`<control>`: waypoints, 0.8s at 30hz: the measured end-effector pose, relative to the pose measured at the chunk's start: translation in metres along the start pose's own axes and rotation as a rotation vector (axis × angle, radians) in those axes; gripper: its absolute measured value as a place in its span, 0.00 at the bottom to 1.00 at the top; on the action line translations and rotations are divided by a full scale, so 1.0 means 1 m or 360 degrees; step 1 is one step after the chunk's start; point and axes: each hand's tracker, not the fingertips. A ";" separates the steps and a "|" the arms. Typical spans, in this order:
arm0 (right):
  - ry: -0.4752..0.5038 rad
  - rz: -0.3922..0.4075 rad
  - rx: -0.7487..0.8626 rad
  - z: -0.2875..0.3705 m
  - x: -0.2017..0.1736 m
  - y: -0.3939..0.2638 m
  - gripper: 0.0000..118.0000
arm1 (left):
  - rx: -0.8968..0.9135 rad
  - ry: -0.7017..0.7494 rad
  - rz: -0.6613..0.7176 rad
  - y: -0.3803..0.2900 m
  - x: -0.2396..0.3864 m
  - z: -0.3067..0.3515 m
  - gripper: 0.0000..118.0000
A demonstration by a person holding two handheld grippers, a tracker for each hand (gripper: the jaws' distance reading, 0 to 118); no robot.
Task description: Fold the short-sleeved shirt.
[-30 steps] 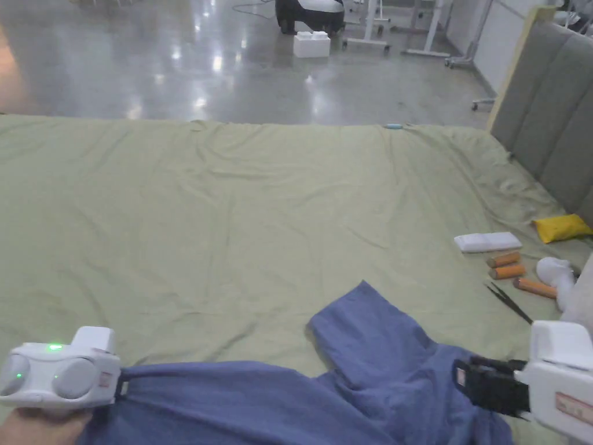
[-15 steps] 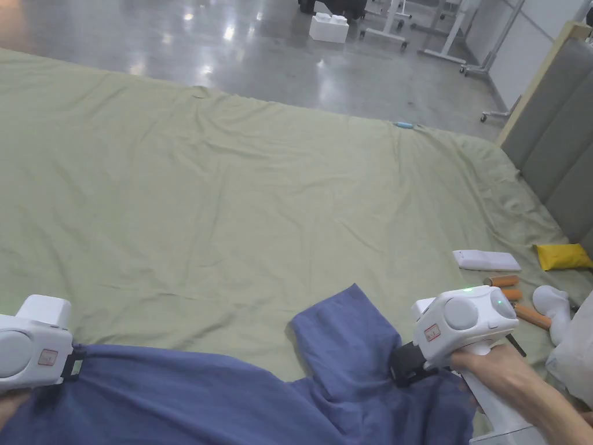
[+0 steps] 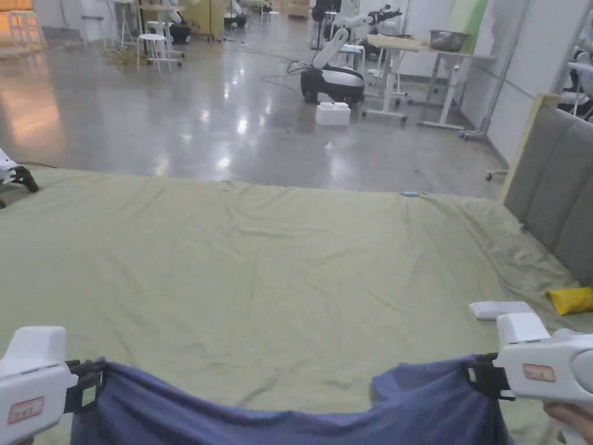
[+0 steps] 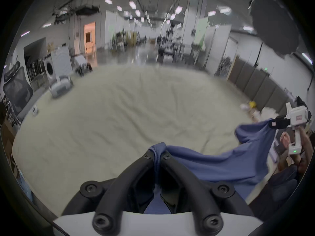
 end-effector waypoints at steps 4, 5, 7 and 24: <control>-0.0056 -0.0085 0.0455 0.099 -0.008 0.019 0.01 | 0.0367 -0.0074 -0.0004 0.049 0.009 0.099 0.00; -0.0076 -0.0107 0.0565 0.120 -0.009 0.027 0.01 | 0.0455 -0.0086 -0.0017 0.062 0.011 0.122 0.00; -0.0133 -0.0128 0.0725 0.156 -0.013 0.045 0.01 | 0.0589 -0.0086 -0.0039 0.090 0.018 0.156 0.00; -0.0502 0.0019 0.1283 0.266 -0.054 0.224 0.01 | 0.1028 0.0163 -0.0192 0.260 0.042 0.239 0.00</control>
